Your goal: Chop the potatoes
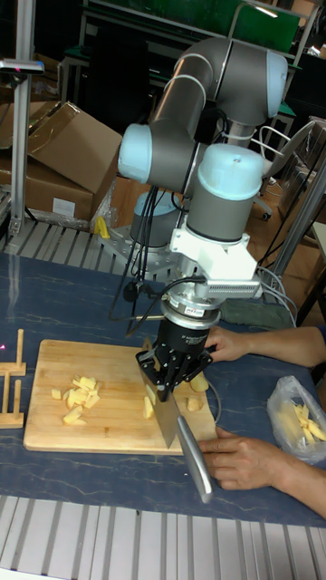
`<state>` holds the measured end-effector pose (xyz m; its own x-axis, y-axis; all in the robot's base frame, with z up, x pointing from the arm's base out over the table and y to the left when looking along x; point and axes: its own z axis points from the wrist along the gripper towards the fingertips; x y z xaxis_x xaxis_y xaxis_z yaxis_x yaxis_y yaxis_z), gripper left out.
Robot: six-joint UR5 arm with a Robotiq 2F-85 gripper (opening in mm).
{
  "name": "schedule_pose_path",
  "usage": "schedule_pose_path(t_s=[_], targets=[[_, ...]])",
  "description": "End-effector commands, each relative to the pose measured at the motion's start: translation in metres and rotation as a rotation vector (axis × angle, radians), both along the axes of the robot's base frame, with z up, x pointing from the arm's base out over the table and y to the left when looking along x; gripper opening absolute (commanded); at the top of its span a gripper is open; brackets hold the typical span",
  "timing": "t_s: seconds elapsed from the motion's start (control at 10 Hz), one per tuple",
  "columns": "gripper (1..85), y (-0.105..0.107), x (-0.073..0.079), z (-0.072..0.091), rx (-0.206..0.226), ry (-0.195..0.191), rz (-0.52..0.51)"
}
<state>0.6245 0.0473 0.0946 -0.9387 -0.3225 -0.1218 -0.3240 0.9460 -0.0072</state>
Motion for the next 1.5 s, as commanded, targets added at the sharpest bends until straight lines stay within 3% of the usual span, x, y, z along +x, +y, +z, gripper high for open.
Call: schedule_pose_path(t_s=[0.0, 0.3, 1.4], targets=[[1.0, 0.01, 0.0, 0.006, 0.027, 0.003, -0.037], [1.0, -0.001, 0.004, -0.003, 0.031, -0.021, -0.015], [1.0, -0.001, 0.004, -0.013, 0.044, -0.031, -0.025]])
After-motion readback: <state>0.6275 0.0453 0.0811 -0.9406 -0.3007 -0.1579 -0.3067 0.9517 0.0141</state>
